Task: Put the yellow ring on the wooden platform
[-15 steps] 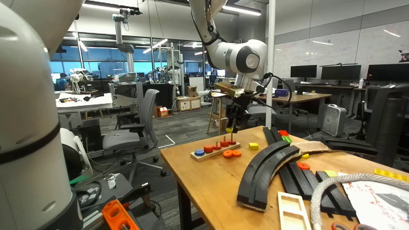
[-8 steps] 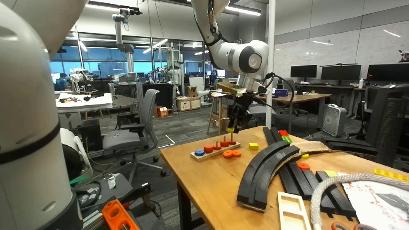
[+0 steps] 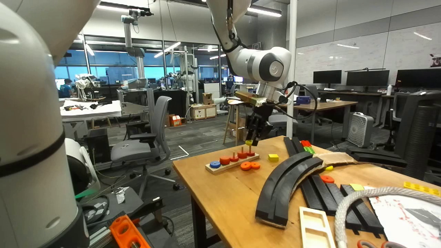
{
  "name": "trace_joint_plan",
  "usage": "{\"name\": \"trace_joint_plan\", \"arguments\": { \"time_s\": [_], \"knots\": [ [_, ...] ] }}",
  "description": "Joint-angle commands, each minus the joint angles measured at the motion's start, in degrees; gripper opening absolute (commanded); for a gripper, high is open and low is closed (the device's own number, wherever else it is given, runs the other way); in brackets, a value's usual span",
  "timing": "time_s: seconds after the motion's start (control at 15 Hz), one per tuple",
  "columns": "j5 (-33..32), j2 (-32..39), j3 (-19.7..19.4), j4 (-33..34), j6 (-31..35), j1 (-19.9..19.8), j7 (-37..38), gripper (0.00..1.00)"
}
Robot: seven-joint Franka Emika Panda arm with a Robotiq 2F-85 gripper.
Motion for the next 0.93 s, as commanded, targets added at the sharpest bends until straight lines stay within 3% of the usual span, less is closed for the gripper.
{"name": "trace_joint_plan", "arguments": {
  "time_s": [0.0, 0.27, 0.53, 0.87],
  "knots": [
    [0.0, 1.8, -0.2, 2.2, -1.3, 0.1, 1.1, 0.69],
    [0.5, 2.6, -0.1, 2.0, -1.3, -0.2, 1.0, 0.98],
    [0.4, 1.0, -0.5, 0.0, -0.3, -0.3, 1.9, 1.00],
    [-0.8, -10.0, -3.1, -10.4, 5.6, 0.7, 7.4, 1.00]
  ]
}}
